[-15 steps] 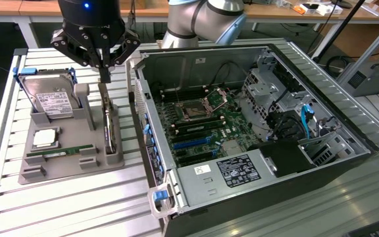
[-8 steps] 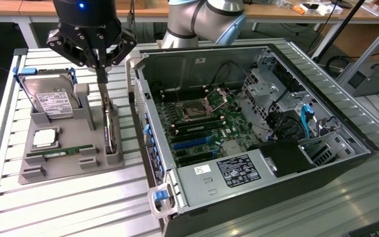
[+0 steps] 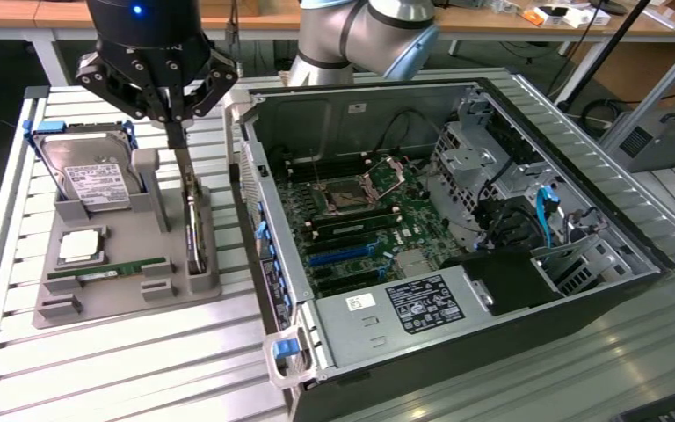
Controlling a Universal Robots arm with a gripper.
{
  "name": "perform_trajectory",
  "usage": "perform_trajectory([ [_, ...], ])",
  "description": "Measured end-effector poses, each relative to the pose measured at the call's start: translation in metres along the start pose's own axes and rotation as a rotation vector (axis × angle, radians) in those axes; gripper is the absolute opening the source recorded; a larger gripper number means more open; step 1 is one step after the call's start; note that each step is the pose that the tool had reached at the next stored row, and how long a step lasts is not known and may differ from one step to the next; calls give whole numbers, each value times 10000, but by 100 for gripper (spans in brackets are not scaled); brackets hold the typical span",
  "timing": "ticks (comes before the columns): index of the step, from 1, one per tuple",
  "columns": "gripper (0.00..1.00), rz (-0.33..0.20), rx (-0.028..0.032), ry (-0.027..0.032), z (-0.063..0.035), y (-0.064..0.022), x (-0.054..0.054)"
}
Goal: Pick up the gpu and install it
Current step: 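Reach for the gpu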
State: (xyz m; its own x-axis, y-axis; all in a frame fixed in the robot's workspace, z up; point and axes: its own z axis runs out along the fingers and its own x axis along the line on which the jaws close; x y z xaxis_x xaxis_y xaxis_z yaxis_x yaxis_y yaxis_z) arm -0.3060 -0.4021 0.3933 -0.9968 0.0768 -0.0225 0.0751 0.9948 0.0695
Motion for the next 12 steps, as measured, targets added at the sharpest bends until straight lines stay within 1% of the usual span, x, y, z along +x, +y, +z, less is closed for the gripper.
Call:
perform_trajectory([
  [12,11,0,0,0,-3,-9,101],
])
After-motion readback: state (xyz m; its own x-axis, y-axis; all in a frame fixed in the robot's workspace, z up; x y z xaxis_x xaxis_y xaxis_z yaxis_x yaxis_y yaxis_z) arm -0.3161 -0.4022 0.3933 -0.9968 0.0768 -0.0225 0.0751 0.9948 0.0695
